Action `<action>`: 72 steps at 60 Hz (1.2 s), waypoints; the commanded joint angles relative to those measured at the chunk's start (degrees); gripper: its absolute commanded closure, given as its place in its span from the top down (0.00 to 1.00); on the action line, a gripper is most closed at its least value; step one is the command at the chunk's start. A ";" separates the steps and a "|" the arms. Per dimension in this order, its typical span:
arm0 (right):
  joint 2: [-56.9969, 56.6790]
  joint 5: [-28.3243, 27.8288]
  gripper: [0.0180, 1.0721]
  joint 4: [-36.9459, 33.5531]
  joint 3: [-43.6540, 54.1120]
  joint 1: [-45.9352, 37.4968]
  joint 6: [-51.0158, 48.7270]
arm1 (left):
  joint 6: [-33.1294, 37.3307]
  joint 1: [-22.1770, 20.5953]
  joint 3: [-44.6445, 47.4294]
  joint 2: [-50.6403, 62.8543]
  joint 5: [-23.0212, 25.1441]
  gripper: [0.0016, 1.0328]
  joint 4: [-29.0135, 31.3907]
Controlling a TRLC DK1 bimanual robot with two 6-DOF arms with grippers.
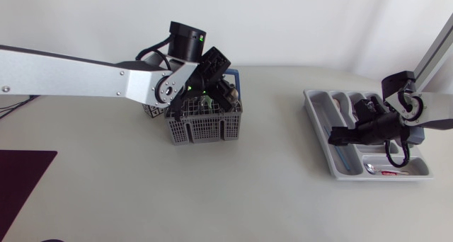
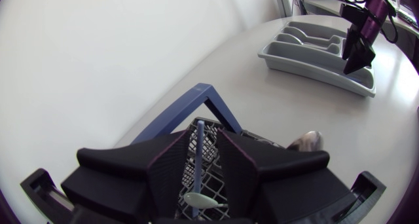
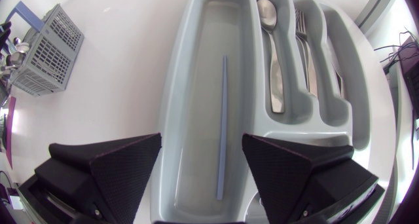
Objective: Transfer all utensils from the basket to the drawer tray.
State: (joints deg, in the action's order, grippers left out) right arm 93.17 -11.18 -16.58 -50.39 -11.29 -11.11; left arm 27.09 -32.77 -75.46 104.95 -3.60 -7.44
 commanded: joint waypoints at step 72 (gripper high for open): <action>-25.31 -10.62 0.90 -3.11 4.16 19.90 1.89 | -27.27 4.39 -3.64 -21.63 12.74 0.03 7.79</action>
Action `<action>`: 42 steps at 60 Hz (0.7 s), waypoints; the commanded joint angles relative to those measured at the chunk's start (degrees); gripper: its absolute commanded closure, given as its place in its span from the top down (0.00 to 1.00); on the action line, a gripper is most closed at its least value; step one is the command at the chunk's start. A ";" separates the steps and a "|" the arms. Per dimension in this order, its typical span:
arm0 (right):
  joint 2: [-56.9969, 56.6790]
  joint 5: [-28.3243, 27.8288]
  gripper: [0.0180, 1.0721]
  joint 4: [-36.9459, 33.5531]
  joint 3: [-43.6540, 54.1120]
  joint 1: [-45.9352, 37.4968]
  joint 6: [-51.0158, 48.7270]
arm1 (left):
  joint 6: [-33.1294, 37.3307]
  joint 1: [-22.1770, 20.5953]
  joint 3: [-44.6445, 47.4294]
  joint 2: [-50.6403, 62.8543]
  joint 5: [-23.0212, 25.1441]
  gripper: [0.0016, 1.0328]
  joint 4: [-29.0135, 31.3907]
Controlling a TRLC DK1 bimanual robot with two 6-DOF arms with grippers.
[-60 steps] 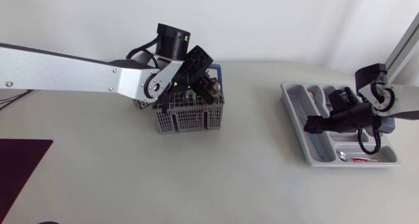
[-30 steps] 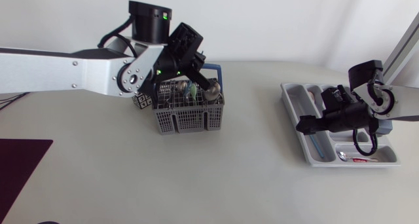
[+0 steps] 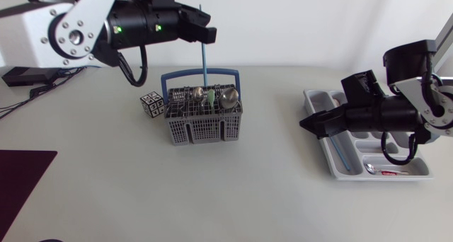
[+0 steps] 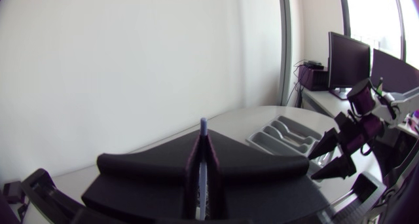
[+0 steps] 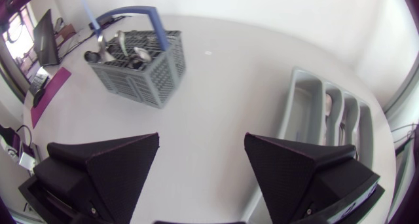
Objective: Transfer all utensils from the basket to the drawer tray.
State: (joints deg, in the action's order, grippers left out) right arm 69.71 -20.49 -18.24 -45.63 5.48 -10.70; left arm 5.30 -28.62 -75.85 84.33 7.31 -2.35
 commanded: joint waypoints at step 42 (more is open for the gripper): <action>6.84 -1.83 0.55 3.91 -14.84 24.67 10.52 | -21.65 1.46 -11.33 7.95 30.31 0.03 18.35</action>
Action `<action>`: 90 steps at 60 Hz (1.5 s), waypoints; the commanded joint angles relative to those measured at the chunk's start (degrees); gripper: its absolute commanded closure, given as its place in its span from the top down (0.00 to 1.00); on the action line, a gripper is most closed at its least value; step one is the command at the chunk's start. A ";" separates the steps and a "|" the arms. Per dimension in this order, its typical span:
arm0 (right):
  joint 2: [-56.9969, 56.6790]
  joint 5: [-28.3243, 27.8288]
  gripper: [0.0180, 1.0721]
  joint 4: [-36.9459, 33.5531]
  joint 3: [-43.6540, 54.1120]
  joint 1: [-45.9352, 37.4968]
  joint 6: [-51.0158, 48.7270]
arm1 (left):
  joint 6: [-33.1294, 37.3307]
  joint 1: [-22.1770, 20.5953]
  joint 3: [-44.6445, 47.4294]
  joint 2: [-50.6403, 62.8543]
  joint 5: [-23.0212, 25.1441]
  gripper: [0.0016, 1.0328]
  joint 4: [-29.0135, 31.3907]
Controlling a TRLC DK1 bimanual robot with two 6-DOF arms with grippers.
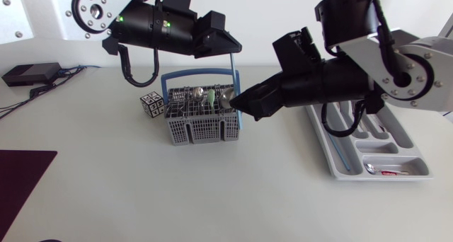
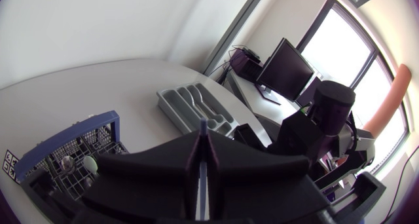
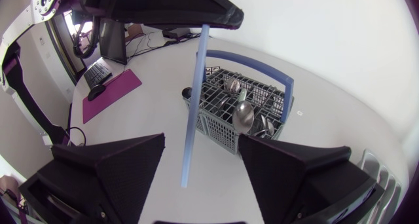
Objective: Transfer all utensils from the basket to the drawer tray.
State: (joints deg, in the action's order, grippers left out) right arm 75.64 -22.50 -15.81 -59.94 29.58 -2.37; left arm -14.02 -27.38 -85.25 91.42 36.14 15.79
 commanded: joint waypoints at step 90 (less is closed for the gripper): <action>10.50 7.12 0.07 -0.80 11.78 -39.51 -11.87 | 22.46 3.56 14.15 -7.13 -17.77 0.59 -0.59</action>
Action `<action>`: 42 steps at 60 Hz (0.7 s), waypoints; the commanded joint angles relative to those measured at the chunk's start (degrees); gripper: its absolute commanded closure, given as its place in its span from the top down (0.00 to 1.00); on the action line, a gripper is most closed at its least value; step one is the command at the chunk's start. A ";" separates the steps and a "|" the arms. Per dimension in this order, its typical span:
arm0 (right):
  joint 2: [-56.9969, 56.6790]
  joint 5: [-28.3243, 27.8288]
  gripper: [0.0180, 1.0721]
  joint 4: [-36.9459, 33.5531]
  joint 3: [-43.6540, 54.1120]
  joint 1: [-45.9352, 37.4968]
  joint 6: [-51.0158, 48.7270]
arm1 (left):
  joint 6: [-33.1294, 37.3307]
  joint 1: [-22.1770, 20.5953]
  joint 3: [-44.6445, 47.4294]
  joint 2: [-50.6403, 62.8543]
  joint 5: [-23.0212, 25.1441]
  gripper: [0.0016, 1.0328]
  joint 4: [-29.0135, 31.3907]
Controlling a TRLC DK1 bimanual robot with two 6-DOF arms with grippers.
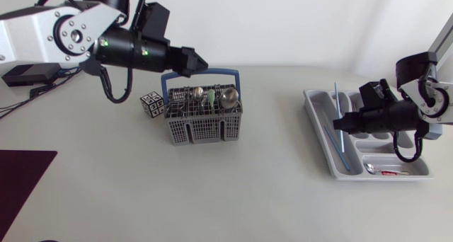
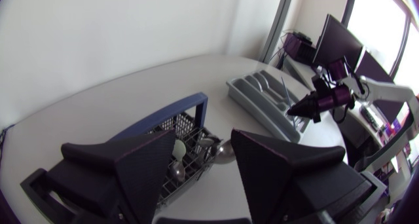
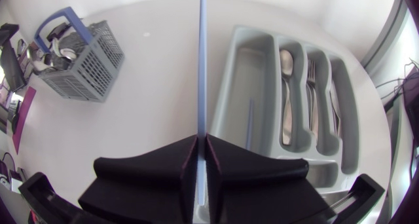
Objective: Transfer all utensils from the basket to the drawer tray.
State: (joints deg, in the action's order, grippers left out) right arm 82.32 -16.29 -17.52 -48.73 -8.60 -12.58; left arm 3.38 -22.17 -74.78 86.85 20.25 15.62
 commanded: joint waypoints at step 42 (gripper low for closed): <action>2.49 -0.40 0.73 -0.94 0.13 2.01 0.27 | 14.11 -9.03 25.13 -7.40 -10.49 0.59 -16.76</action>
State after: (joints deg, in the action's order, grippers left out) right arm 88.77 -15.25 -17.06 -48.73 -8.97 -13.30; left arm 16.16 -30.57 -51.66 79.90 10.13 0.58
